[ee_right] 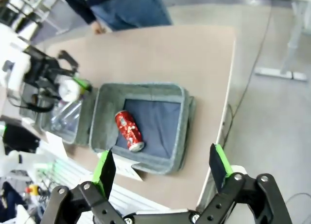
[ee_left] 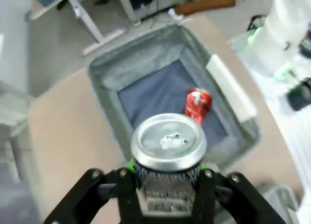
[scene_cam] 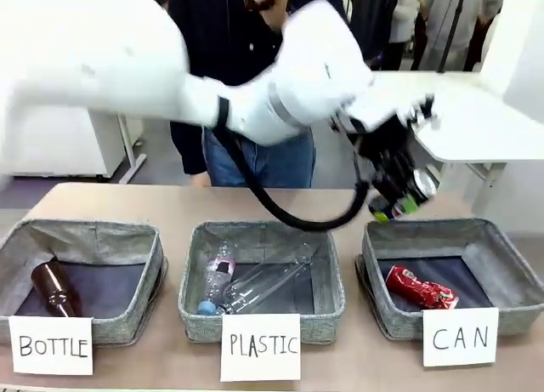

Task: Sort the can waste into the basket.
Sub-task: Pick up the can waste from the table and place it in the right Fabric basket.

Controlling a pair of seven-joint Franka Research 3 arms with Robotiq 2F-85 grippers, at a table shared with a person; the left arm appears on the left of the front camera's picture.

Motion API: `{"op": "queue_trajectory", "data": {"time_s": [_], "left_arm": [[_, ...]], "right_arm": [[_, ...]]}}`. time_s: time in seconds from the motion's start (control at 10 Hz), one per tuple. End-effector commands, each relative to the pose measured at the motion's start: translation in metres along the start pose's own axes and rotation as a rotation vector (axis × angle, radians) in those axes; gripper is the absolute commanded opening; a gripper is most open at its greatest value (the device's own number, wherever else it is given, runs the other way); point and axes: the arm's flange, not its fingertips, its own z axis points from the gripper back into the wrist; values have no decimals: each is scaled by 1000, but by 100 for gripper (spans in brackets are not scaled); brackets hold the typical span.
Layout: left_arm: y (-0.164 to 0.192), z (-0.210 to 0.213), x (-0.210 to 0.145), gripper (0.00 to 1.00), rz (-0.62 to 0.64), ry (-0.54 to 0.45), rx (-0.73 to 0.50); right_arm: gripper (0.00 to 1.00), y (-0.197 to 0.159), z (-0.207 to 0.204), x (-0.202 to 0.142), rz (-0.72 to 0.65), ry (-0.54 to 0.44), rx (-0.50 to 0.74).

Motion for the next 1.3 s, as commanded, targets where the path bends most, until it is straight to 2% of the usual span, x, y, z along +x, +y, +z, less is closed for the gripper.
{"op": "queue_trajectory", "data": {"time_s": [0.0,0.2,0.4,0.5,0.6,1.0,1.2], "left_arm": [[18,-17,28,41,32,0,-125],[43,-42,20,41,100,31,-175],[49,-48,19,41,128,49,-178],[50,-51,19,50,144,53,-191],[54,-51,19,100,147,81,-191],[56,-52,19,100,191,91,-183],[74,-62,20,100,353,208,-258]], "right_arm": [[100,4,5,5,12,17,-17],[100,4,5,5,12,17,-17],[100,4,5,5,12,17,-17],[100,4,5,5,12,17,-17],[100,4,5,5,12,17,-17],[100,4,5,5,12,17,-17],[100,4,5,5,12,17,-17]]}}
